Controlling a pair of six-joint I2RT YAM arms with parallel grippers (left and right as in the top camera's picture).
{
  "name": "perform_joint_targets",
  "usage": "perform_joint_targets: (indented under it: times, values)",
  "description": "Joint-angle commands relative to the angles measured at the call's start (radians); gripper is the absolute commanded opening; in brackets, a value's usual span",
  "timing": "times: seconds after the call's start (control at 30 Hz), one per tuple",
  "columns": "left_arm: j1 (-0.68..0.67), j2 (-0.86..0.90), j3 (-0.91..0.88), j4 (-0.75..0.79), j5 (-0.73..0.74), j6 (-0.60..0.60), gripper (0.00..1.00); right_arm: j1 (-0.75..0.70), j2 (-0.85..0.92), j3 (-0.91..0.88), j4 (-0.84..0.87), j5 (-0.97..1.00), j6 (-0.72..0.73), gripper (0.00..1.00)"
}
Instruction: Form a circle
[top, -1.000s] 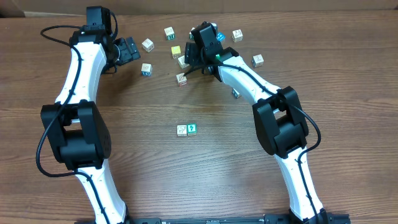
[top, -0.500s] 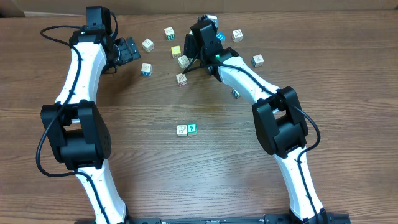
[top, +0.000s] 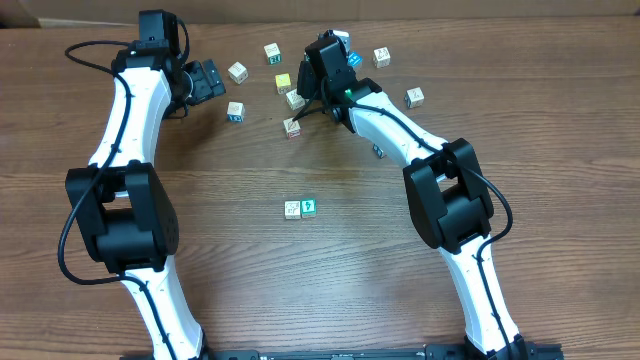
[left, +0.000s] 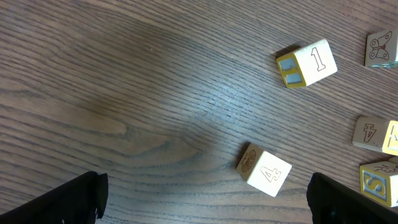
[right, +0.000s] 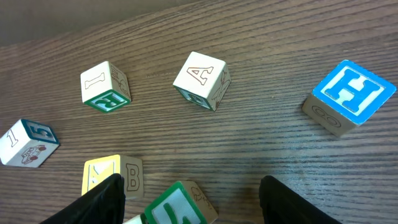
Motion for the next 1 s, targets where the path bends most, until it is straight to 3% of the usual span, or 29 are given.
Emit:
perform_joint_targets:
  times: [0.0, 0.63, 0.97]
  values:
    - [-0.007, -0.006, 0.013, 0.0, 0.011, -0.021, 1.0, 0.006, 0.016, -0.001, -0.002, 0.0, 0.016, 0.66]
    - [-0.007, -0.006, 0.013, 0.0, 0.011, -0.021, 1.0, 0.006, 0.076, -0.011, 0.005, 0.0, 0.064, 0.66]
    - [-0.007, -0.006, 0.013, 0.0, 0.011, -0.021, 1.0, -0.004, -0.035, -0.008, -0.181, 0.0, 0.063, 0.56]
